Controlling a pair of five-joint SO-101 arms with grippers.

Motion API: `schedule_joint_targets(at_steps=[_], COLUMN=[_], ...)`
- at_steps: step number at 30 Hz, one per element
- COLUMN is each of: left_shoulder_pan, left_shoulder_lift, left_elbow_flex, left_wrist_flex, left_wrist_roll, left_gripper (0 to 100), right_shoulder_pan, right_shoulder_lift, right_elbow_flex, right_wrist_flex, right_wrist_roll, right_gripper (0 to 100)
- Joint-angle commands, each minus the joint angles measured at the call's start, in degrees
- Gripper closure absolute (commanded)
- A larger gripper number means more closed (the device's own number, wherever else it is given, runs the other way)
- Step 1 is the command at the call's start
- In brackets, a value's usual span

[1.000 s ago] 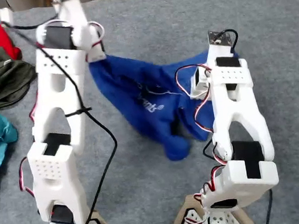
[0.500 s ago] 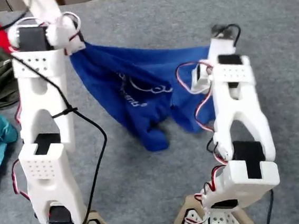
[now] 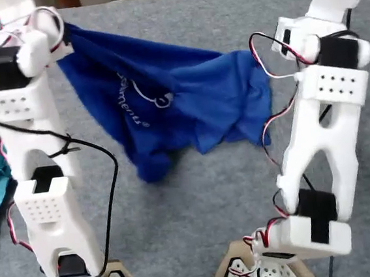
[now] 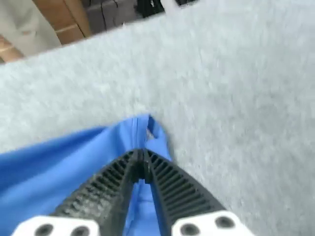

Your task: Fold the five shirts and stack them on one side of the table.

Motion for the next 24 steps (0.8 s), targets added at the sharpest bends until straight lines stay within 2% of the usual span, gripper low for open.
schedule_joint_targets(at_steps=[1,5,7,9,14,15,24], left_shoulder_pan=[-2.0,-2.5,-2.5,-2.5,-2.5,-2.5,-2.5], left_shoulder_lift=[-0.7,-0.6,-0.4,-0.1,-0.1,-0.1,-0.1], left_elbow_flex=[-2.8,-2.7,-2.7,-2.7,-2.6,-2.6,-2.6], left_wrist_flex=[0.6,0.6,0.6,0.6,0.6,0.6,0.6], left_wrist_roll=[-0.4,-0.4,-0.4,-0.4,-0.4,-0.4,-0.4], left_gripper=[98,98,98,98,98,98,98], right_shoulder_pan=[-4.6,-11.7,-14.5,-17.4,-23.3,-24.3,-33.6], right_shoulder_lift=[-3.1,-2.8,-2.8,-2.8,-2.4,-2.2,-2.3], right_elbow_flex=[-1.1,6.1,8.9,11.5,17.3,18.6,32.9], right_wrist_flex=[9.1,17.1,19.6,22.2,23.8,23.6,7.4], right_wrist_roll=[-0.1,4.8,9.8,20.6,56.0,58.7,53.6], right_gripper=[98.8,98.7,98.7,98.8,98.8,98.8,98.6])
